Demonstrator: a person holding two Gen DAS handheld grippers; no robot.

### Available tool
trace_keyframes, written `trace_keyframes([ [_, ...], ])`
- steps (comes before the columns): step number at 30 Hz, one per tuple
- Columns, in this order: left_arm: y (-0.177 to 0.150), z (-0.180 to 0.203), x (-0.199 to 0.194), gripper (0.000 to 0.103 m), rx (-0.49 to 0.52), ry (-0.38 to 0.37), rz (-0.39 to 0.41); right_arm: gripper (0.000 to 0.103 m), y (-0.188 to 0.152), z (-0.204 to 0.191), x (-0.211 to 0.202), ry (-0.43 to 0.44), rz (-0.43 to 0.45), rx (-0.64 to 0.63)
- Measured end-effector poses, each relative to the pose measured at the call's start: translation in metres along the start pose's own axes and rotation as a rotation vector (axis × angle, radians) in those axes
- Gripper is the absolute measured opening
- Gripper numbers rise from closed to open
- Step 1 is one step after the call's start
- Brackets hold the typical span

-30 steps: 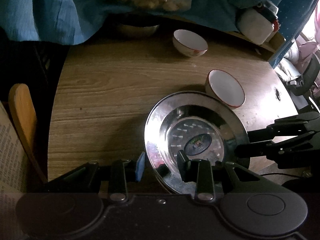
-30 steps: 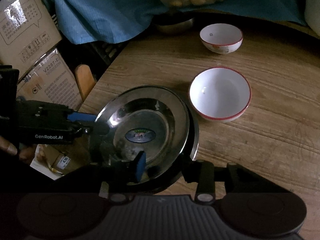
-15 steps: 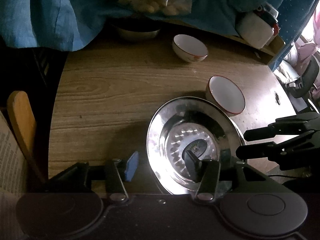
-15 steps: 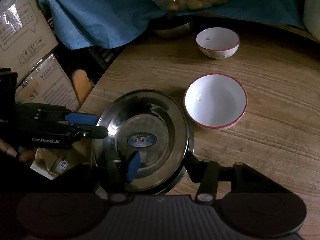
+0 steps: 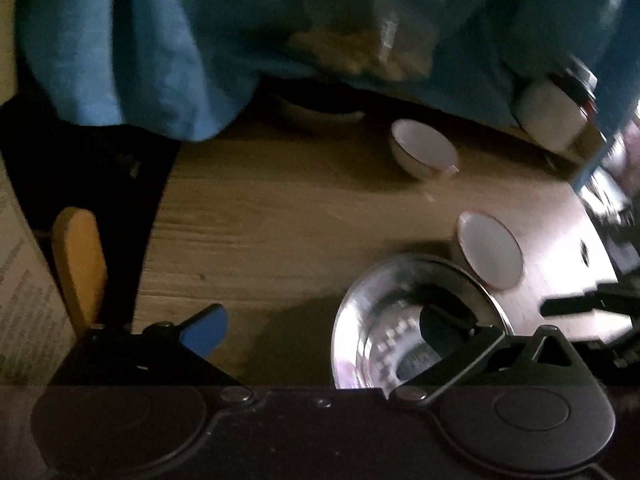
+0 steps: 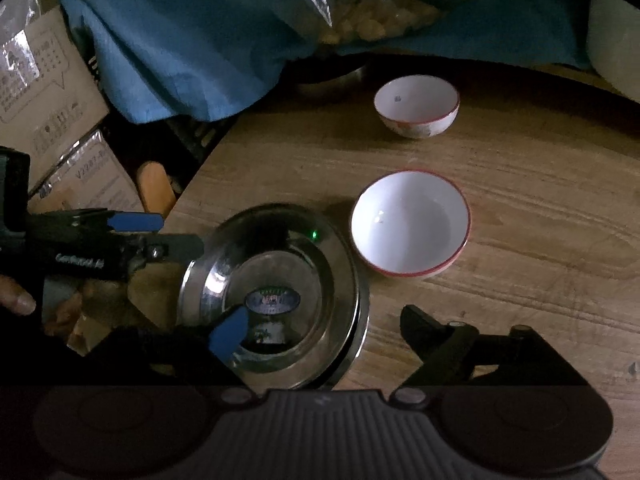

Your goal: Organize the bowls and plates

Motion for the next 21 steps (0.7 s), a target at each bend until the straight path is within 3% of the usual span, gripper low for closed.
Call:
trace_keyframes([
  [6, 0.018, -0.019, 0.007, 0.102, -0.122, 0.039, 0.023, 0.096, 0.013, 0.003, -0.007, 0.032, 0.058, 0.017],
  [15, 0.064, -0.024, 0.020, 0.102, -0.149, 0.076, 0.157, 0.099, 0.050, 0.001, -0.004, 0.034, 0.171, 0.036],
  [21, 0.093, -0.025, 0.036, 0.102, -0.193, 0.086, 0.205, 0.100, 0.064, 0.004, 0.003, 0.020, 0.185, 0.054],
])
Point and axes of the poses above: each gripper's, at about its wrist camera, not at the fingertips, and x roughly the way its jaws point, z to its right, y to its top, the point moved 1 cm from there along x, roughly the way its jaws point, and after that the axes turned 7 degrees about x, right-handed, at the moved point
